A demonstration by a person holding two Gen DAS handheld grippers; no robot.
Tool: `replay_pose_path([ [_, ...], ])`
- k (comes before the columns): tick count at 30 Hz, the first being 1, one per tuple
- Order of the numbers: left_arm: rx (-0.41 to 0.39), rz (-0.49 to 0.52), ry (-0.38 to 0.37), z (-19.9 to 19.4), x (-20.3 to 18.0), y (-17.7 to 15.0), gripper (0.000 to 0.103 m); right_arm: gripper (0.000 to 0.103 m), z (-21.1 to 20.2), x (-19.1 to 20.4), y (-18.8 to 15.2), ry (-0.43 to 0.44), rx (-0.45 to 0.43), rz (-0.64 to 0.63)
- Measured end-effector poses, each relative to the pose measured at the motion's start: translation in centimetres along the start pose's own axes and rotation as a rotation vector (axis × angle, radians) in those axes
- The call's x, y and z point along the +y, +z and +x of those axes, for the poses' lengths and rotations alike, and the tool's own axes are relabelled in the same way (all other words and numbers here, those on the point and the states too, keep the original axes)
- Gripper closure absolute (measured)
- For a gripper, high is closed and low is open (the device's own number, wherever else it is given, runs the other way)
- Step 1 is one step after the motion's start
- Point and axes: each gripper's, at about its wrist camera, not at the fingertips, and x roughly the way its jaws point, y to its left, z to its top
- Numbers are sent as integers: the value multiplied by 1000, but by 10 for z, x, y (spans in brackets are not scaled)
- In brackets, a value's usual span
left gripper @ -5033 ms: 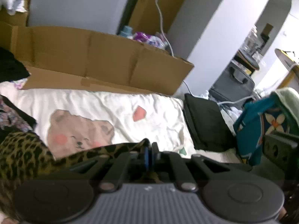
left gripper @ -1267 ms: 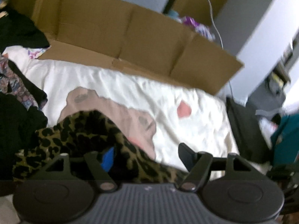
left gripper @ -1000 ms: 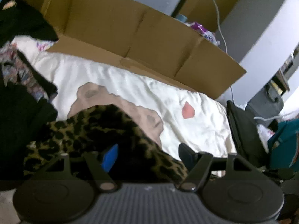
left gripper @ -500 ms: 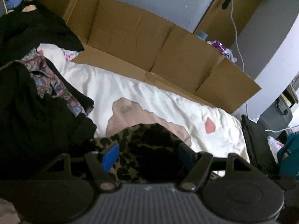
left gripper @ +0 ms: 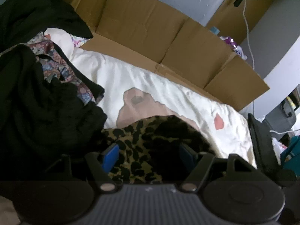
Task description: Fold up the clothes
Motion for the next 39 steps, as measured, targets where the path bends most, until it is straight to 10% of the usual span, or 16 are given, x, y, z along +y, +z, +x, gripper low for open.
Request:
replay_pose_path([
  [34, 109, 44, -27, 43, -28, -15, 20, 103, -93, -163, -128, -358, 218, 395],
  [39, 140, 59, -85, 53, -43, -24, 20, 81, -116, -175, -148, -348, 187, 455],
])
